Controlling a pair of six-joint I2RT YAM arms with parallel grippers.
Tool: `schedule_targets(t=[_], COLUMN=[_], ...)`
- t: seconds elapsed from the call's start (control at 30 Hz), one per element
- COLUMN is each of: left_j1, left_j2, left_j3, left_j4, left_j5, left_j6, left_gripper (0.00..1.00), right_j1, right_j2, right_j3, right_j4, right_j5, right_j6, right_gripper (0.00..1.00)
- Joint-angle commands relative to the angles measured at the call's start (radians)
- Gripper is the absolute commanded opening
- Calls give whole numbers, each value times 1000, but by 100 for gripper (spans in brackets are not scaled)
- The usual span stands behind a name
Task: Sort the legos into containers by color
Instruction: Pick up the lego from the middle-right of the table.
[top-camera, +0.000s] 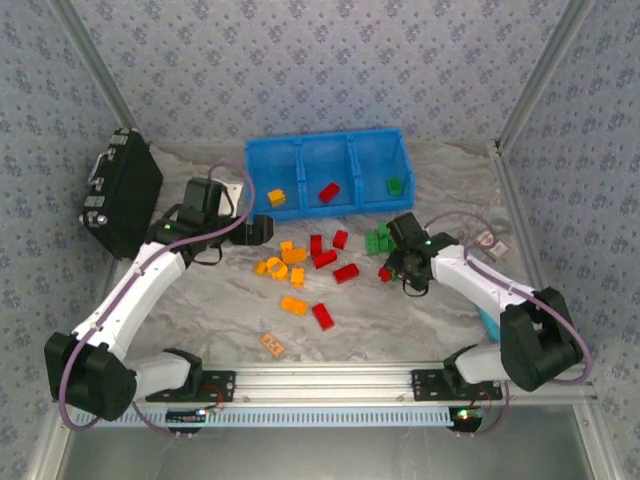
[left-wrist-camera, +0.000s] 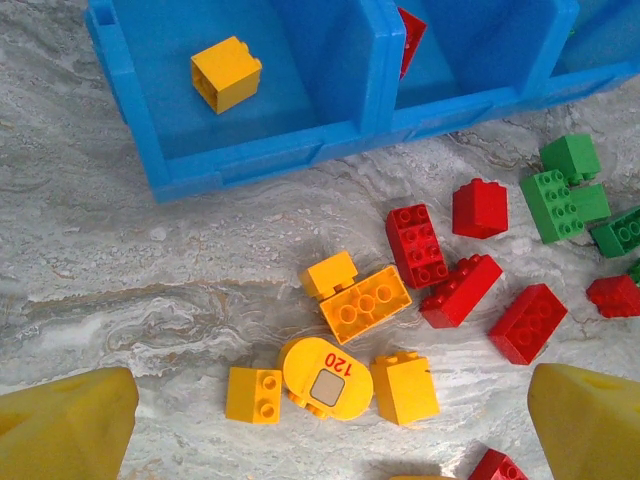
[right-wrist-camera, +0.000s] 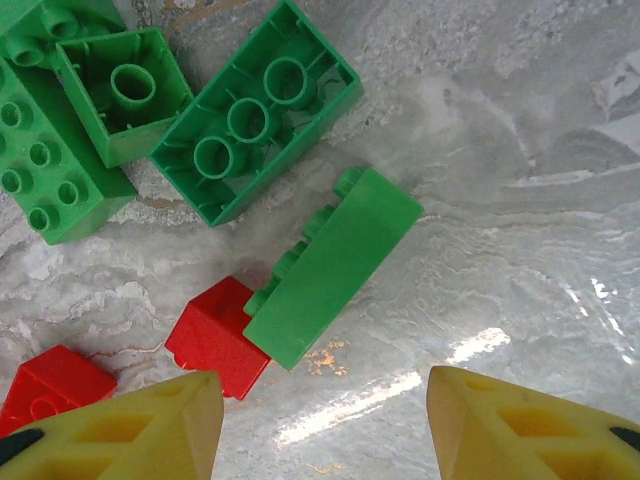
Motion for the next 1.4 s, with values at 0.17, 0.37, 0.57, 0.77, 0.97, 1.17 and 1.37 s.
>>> schedule_targets(t=[0.17,0.37,0.57,0.77,0.97,1.17,1.37], left_j1=[1,3,2,3,2,2,1], left_j2=[-19,-21,-7,7,17,30,48], left_j3=[28,25,27,28,39,46,54], left_j4=[-22,-34,-30,-24,-25,-25,-18], left_j5=[4,-5,-5,-4,2,14,25], left_j6=[23,26,25,21,21,21,20], left_gripper=[100,100,100,100,100,100,100], right_j1=[-17,-32,-57,-83,-76,-73,-108], right_j2=[68,91,133,143,98,28,2], right_j3=[-21,-53,-49,-50,-38,-39,-54], right_j4=[54,86,103,96,69,69,76], right_j5=[12,15,12,16,10,10,16], right_j6=[16,27,-6,-39,-54,-50,-57], right_gripper=[55,49,40,32,37,39,40])
